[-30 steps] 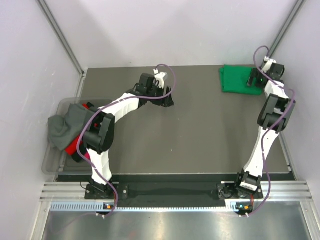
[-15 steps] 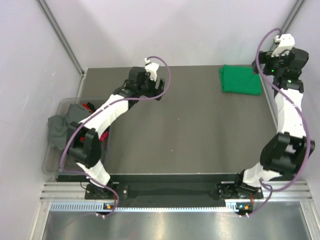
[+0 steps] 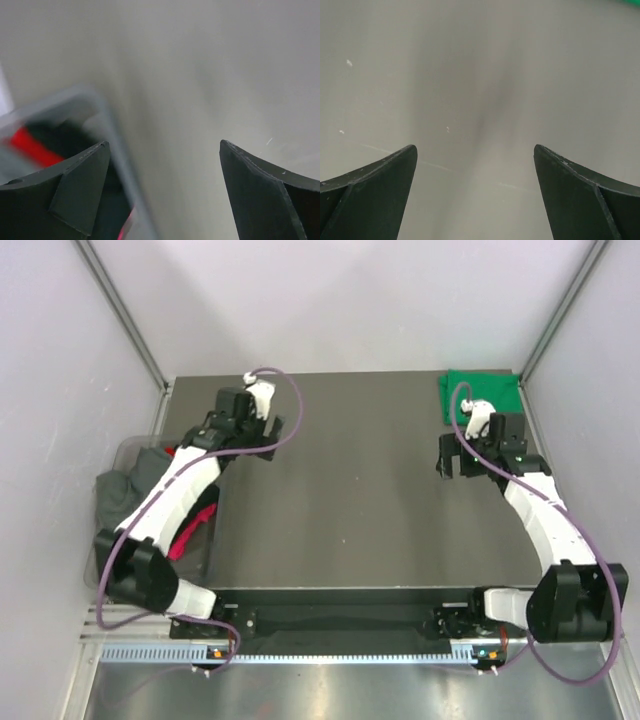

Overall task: Fold and stack the t-shirts
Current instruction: Reset both grippers

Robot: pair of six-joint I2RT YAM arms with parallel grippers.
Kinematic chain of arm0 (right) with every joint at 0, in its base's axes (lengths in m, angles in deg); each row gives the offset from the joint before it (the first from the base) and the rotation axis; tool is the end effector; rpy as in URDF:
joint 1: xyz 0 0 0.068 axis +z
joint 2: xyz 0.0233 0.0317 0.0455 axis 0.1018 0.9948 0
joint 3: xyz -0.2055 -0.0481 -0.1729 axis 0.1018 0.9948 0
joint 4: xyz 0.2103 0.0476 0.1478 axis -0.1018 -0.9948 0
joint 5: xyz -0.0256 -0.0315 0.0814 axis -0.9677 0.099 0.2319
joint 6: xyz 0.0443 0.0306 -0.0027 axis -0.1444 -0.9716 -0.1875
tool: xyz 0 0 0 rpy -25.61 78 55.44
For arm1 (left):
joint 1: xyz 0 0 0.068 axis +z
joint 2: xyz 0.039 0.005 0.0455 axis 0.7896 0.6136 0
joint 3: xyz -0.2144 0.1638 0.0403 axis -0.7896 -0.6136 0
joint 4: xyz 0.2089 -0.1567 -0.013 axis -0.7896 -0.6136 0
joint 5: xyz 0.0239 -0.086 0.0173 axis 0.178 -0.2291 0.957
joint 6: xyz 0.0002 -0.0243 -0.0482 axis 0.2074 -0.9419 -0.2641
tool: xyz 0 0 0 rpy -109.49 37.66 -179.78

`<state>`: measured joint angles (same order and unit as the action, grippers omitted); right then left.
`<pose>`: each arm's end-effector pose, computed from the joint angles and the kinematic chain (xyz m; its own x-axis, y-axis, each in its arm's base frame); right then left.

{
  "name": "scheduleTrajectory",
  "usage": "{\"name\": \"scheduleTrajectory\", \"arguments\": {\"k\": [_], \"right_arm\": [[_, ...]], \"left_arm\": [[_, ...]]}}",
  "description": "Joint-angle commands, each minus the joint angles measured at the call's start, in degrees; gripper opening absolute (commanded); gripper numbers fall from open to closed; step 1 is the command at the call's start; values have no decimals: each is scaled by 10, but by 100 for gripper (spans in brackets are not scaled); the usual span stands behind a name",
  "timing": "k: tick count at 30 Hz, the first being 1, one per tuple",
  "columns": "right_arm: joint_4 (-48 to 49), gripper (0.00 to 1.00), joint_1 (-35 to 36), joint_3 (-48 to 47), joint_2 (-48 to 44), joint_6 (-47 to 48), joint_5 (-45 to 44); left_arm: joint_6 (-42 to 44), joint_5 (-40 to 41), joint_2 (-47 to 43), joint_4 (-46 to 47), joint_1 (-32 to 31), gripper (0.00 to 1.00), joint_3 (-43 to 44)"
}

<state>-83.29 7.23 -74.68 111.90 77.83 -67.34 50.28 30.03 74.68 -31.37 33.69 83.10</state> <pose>0.2643 0.0135 0.2817 -0.6690 -0.1311 -0.7316 -0.2480 0.9673 0.0534 0.3095 -0.0997 0.3297 -0.5745 0.3150 -0.7555 0.3141 0.9372 0.1518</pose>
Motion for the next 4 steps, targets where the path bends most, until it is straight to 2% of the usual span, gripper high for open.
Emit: {"name": "scheduleTrajectory", "arguments": {"k": [1,4], "right_arm": [[41,100,15,0,-41,-19,10],[47,100,20,11,-48,-23,6]], "left_arm": [[48,45,-90,-55,18,95,-17],[53,68,-109,-111,47,93,-25]]}}
